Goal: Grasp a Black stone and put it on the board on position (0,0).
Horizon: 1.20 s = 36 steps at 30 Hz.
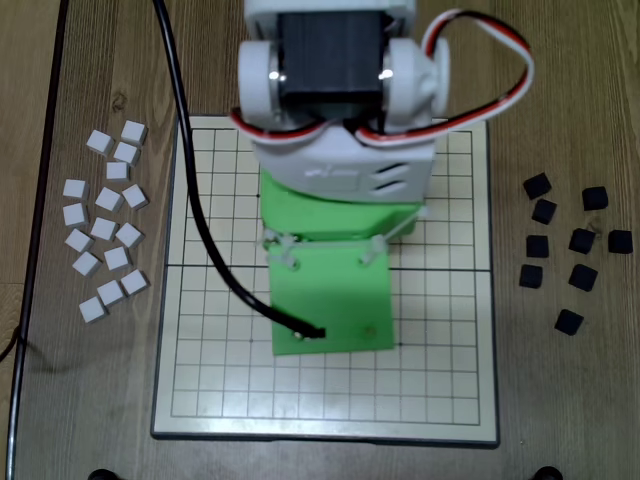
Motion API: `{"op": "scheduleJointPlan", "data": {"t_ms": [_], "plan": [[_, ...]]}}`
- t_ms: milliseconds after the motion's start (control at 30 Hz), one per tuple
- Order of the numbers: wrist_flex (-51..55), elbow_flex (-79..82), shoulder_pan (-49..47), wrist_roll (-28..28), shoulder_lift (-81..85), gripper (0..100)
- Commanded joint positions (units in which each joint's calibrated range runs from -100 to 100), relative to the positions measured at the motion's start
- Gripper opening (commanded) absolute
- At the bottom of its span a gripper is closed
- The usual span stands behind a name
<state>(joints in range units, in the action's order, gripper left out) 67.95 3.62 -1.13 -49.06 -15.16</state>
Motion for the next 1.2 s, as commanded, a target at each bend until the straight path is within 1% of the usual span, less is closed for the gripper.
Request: {"op": "scheduleJointPlan", "data": {"t_ms": [0,367,1167], "plan": [[-0.5,-3.2,1.3,0.4,0.3,6],[2.2,-10.6,2.4,1.7,-5.2,6],[0.3,-10.9,2.3,1.6,-7.9,6]]}}
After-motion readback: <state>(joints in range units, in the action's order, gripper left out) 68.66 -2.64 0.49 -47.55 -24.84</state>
